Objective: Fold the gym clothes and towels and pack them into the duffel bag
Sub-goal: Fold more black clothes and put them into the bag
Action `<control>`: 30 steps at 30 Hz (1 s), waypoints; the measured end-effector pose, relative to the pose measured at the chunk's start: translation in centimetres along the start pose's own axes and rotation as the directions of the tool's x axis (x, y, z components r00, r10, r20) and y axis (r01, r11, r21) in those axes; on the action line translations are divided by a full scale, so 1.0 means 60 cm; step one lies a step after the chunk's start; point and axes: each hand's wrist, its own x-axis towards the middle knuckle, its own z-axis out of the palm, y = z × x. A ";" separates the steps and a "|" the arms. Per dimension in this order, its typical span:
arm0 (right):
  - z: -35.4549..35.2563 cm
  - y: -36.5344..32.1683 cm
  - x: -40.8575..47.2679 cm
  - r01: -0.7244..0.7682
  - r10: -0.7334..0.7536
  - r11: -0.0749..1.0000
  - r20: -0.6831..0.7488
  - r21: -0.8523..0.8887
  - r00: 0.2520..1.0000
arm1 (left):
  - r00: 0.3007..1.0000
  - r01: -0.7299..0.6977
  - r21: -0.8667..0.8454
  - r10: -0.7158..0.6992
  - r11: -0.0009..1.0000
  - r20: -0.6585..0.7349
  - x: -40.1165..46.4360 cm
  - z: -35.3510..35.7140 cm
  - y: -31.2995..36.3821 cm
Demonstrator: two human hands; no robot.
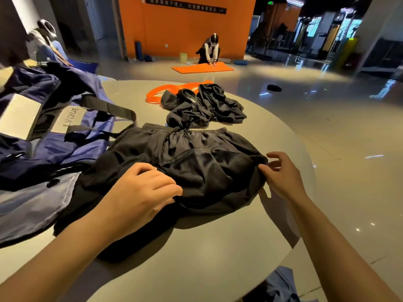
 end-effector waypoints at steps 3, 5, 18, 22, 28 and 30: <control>0.004 -0.009 0.008 -0.001 0.001 0.999 -0.008 -0.040 1.000 | 0.999 0.050 0.002 -0.050 0.999 -0.004 -0.004 -0.005 -0.012; 0.001 -0.014 0.013 -0.009 0.008 1.000 -0.031 -0.025 0.999 | 0.998 0.061 -0.017 -0.061 0.998 0.011 -0.009 -0.004 -0.021; -0.046 -0.046 0.030 -0.227 0.233 0.878 0.038 0.421 0.972 | 0.972 0.185 -0.245 -0.214 0.952 -0.095 -0.017 -0.022 -0.046; -0.049 -0.041 0.022 -0.351 0.242 0.827 0.284 0.439 0.928 | 0.936 0.284 -0.410 -0.343 0.867 -0.076 -0.020 -0.025 -0.042; -0.047 -0.029 0.020 -0.331 0.213 0.918 0.435 0.217 0.875 | 0.938 0.320 -0.399 -0.347 0.859 0.005 -0.020 -0.033 -0.044; -0.058 -0.031 0.027 -0.283 0.204 0.946 0.392 0.157 0.897 | 0.930 0.323 -0.434 -0.366 0.841 -0.018 -0.019 -0.037 -0.041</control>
